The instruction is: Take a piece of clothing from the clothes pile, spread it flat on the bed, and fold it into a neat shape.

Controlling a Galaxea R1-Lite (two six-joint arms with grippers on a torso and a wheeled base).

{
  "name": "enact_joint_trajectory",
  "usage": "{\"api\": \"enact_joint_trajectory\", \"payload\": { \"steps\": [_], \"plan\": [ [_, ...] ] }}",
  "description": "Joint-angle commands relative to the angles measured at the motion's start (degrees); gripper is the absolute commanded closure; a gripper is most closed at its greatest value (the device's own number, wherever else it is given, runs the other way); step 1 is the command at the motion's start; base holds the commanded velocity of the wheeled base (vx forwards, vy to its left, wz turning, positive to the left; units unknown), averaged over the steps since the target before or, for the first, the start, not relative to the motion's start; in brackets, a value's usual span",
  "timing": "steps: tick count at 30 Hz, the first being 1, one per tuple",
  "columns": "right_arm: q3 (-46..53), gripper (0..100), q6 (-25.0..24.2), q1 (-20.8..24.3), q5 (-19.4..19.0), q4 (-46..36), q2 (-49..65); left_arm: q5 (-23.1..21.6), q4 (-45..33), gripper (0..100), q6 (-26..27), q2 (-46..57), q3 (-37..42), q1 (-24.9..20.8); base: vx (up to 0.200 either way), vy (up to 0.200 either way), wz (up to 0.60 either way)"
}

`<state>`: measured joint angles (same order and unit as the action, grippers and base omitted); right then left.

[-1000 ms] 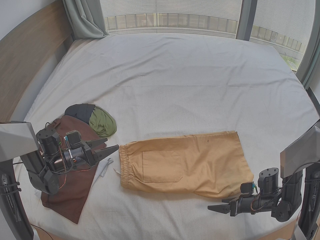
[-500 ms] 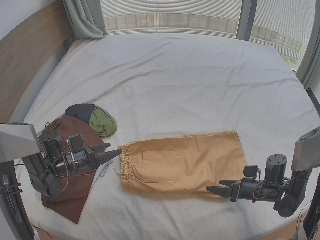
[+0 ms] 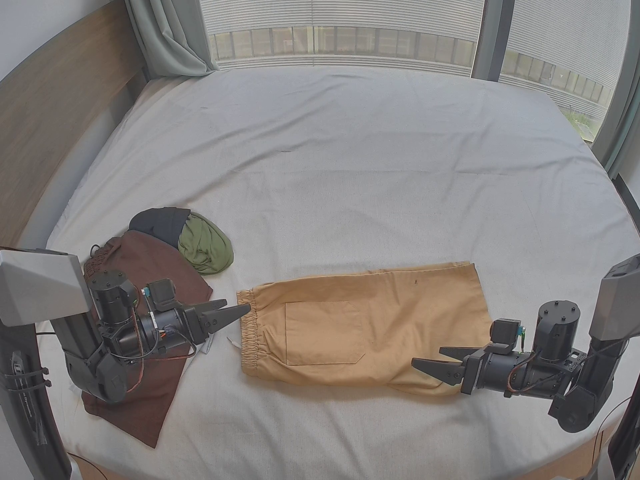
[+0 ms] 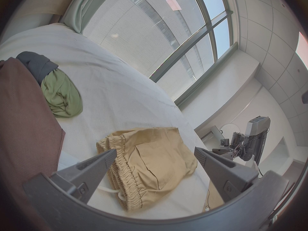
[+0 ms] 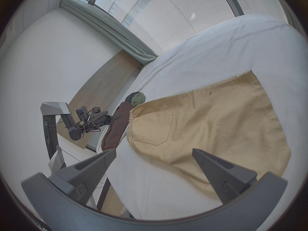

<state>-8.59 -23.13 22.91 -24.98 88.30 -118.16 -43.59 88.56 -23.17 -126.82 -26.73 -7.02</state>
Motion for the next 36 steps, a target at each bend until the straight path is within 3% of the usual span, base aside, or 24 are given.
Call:
{"api": "enact_joint_trajectory", "payload": {
  "steps": [1,16,24,36],
  "plan": [
    [0.1,0,0.0,0.8,0.6,-0.1,0.9,0.0,0.0,0,0.1,-2.1,0.3,0.0,0.0,0.0,0.0],
    [0.0,0,-0.2,1.2,1.8,-0.1,0.6,0.1,0.0,0,1.0,-8.2,-0.2,-0.3,0.0,0.0,0.0],
    [0.2,0,-0.2,1.3,1.8,-0.1,-0.3,1.7,0.0,0,5.6,-14.4,-1.1,-0.9,0.0,0.0,0.0],
    [0.2,0,-0.1,1.4,1.8,0.0,-1.6,2.1,0.0,0,5.2,-16.9,-1.0,-1.9,0.0,0.0,0.0]
  ]
}}
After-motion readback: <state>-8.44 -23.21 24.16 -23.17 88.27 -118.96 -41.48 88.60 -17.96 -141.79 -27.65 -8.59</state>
